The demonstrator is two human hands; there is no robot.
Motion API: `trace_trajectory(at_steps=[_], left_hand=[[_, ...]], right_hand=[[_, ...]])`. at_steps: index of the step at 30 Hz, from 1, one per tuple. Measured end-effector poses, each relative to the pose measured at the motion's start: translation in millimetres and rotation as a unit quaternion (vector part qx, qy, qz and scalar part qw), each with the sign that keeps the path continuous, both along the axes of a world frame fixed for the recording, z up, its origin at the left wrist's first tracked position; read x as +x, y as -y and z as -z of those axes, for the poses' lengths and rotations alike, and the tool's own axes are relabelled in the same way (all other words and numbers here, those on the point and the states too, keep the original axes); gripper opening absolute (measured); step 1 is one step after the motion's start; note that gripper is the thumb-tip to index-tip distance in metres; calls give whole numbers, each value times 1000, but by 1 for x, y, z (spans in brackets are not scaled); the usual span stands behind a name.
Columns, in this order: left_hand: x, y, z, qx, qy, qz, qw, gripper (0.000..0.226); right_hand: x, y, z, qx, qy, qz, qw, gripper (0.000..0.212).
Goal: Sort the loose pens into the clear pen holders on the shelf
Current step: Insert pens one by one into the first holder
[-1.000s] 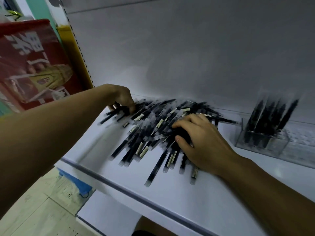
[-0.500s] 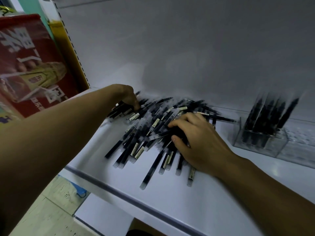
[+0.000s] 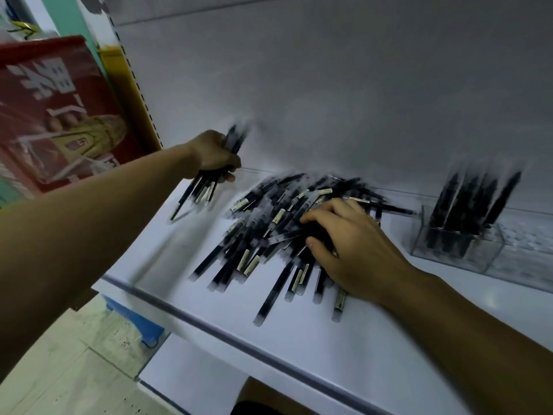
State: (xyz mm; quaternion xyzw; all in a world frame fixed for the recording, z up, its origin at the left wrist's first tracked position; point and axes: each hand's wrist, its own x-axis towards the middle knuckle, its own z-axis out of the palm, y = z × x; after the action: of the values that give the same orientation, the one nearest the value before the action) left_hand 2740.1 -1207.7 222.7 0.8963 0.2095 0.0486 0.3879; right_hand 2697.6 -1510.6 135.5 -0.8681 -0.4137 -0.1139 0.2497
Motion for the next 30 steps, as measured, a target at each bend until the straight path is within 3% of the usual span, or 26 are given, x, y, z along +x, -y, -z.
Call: trace_trajectory(at_steps=[5, 9, 12, 15, 18, 23, 30], left_hand=[[-18, 16, -33, -13, 148, 2, 989, 10], [-38, 48, -64, -94, 269, 2, 959, 12], [-50, 81, -85, -182, 316, 31, 930, 12], [-56, 131, -93, -270, 323, 101, 901, 13], [-55, 188, -89, -363, 306, 181, 862, 24], [-48, 260, -69, -479, 248, 252, 803, 29], [-47, 301, -46, -534, 223, 332, 745, 30]], right_hand=[[-2, 3, -1, 3, -5, -5, 1000, 36], [-4, 7, -10, 40, 20, 7, 999, 33], [-11, 13, -29, 123, 20, 20, 992, 25], [-21, 22, -59, 253, -78, 8, 964, 16], [-31, 43, -83, 331, -194, -21, 923, 35], [-45, 106, -83, 373, -253, 19, 892, 54], [-55, 179, -75, 317, -261, 70, 909, 44]])
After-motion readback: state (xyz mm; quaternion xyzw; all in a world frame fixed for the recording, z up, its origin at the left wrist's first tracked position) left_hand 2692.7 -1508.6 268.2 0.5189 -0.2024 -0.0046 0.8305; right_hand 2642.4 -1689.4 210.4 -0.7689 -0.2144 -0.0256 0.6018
